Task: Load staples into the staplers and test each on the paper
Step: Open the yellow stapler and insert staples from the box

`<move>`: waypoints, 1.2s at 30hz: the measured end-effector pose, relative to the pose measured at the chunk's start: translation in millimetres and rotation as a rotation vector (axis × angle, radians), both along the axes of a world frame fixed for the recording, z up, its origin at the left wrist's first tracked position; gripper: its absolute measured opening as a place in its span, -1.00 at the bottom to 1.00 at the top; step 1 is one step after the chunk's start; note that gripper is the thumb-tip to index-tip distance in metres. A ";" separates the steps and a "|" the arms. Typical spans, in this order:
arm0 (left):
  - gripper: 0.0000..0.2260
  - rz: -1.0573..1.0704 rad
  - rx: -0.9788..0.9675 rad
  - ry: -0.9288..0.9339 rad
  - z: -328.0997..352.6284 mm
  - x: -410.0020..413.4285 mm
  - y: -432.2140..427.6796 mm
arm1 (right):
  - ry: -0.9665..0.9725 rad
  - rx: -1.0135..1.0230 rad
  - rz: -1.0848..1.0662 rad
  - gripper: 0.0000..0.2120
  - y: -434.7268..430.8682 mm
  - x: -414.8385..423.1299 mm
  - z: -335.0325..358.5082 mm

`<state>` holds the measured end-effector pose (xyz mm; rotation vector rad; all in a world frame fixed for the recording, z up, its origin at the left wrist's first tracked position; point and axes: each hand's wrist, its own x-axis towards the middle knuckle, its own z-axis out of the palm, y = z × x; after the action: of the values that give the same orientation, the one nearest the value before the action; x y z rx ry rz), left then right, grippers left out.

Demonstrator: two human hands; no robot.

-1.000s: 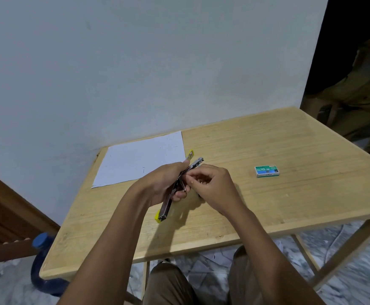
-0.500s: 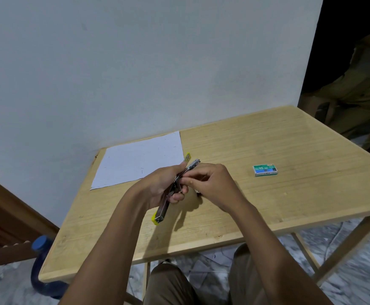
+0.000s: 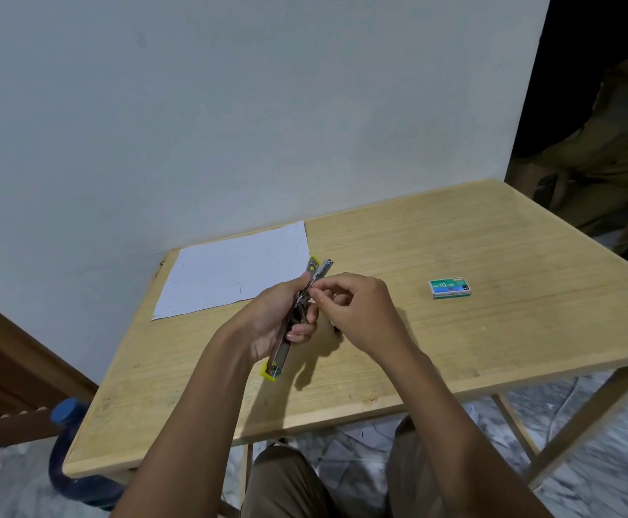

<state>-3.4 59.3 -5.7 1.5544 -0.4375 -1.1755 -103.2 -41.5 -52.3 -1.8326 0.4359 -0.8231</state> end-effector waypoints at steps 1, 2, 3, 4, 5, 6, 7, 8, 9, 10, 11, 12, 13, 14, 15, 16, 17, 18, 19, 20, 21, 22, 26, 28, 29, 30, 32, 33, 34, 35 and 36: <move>-0.56 0.008 -0.007 0.008 -0.9 -0.1 0.4 | 0.021 0.028 0.022 -0.95 -0.2 -0.8 0.3; -0.58 0.016 -0.012 0.015 -1.6 -0.1 0.9 | 0.042 0.060 0.053 -0.94 0.3 -1.5 1.4; -0.59 0.023 -0.014 0.016 -2.3 0.3 1.4 | 0.062 0.088 0.082 -0.92 1.0 -2.1 2.7; -0.60 0.027 -0.013 0.014 -2.5 0.2 1.8 | 0.081 0.109 0.099 -0.91 1.5 -2.4 4.4; -0.60 0.030 -0.009 0.010 -2.9 0.1 2.1 | 0.102 0.125 0.107 -0.89 1.2 -2.5 6.3; -0.59 0.031 -0.004 0.005 -3.1 -0.8 2.3 | 0.125 0.142 0.114 -0.87 0.3 -3.0 8.4; -0.59 0.031 0.002 -0.001 -3.1 -1.8 2.8 | 0.149 0.162 0.126 -0.85 -1.1 -3.0 10.6; -0.58 0.030 0.009 -0.010 -3.1 -3.0 3.2 | 0.169 0.182 0.144 -0.84 -2.3 -2.9 12.7; -0.57 0.027 0.016 -0.021 -3.1 -3.9 3.7 | 0.184 0.195 0.160 -0.83 -3.5 -2.4 14.2; -0.56 0.025 0.023 -0.031 -3.4 -4.7 4.0 | 0.196 0.197 0.169 -0.82 -3.9 -1.9 15.4; -0.56 0.024 0.030 -0.039 -3.8 -4.9 4.2 | 0.204 0.192 0.169 -0.82 -3.9 -1.4 16.5; -0.56 0.024 0.035 -0.043 -4.2 -4.8 4.2 | 0.209 0.180 0.162 -0.81 -3.4 -1.3 18.0; -0.56 0.026 0.036 -0.044 -4.7 -4.3 4.3 | 0.213 0.161 0.148 -0.81 -2.9 -1.5 19.4; -0.57 0.027 0.034 -0.041 -5.4 -3.8 4.2 | 0.217 0.138 0.131 -0.82 -2.4 -1.9 20.6; -0.58 0.030 0.032 -0.036 -6.3 -3.4 4.3 | 0.222 0.113 0.118 -0.83 -1.8 -2.8 21.4; -0.59 0.033 0.031 -0.030 -7.1 -3.4 4.4 | 0.227 0.094 0.110 -0.84 -1.1 -3.8 21.7; -0.60 0.036 0.030 -0.024 -8.0 -3.5 4.5 | 0.232 0.079 0.107 -0.86 -0.4 -4.8 21.5; -0.61 0.039 0.031 -0.016 -9.1 -3.6 4.6 | 0.239 0.062 0.108 -0.88 0.6 -5.6 20.9; -0.61 0.039 0.033 -0.009 -9.9 -3.7 4.9 | 0.248 0.039 0.108 -0.90 1.5 -6.1 19.9; -0.60 0.035 0.036 -0.001 -10.5 -3.8 5.0 | 0.256 0.017 0.109 -0.92 2.5 -6.6 19.7; -0.60 0.028 0.039 0.003 -11.0 -3.6 5.3 | 0.266 -0.003 0.111 -0.93 2.8 -6.9 19.9; -0.60 0.019 0.045 0.002 -11.6 -3.7 5.2 | 0.279 -0.021 0.115 -0.94 2.6 -7.2 20.7; -0.60 0.027 0.044 -0.004 -13.4 -3.7 4.5 | 0.320 -0.063 0.113 -0.94 1.8 -6.6 24.7; -0.60 0.041 0.031 0.003 -14.1 -3.6 3.2 | 0.312 -0.070 0.084 -0.94 3.4 -6.7 25.0; -0.61 0.048 0.024 0.006 -14.0 -3.8 2.7 | 0.301 -0.071 0.073 -0.93 4.6 -7.2 24.6; -0.61 0.056 0.018 0.009 -13.9 -4.2 2.1 | 0.287 -0.071 0.061 -0.91 5.6 -7.5 23.9; -0.57 0.072 0.008 0.011 -13.6 -4.8 1.9 | 0.265 -0.060 0.034 -0.89 6.8 -7.7 21.7; -0.55 0.073 0.003 0.011 -13.4 -5.3 2.2 | 0.255 -0.050 0.027 -0.89 6.7 -7.9 20.4; -0.54 0.068 -0.002 0.014 -13.0 -5.6 2.3 | 0.243 -0.042 0.029 -0.90 6.2 -7.8 19.0; -0.54 0.062 -0.007 0.018 -12.6 -6.0 2.5 | 0.235 -0.033 0.036 -0.92 5.5 -7.7 18.1; -0.54 0.060 -0.008 0.023 -12.1 -6.1 2.6 | 0.232 -0.012 0.057 -0.96 4.1 -7.4 16.6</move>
<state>-9.5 61.9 -17.9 1.5359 -0.3776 -1.1431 -110.6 -37.4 -35.7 -1.9511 0.5231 -0.5773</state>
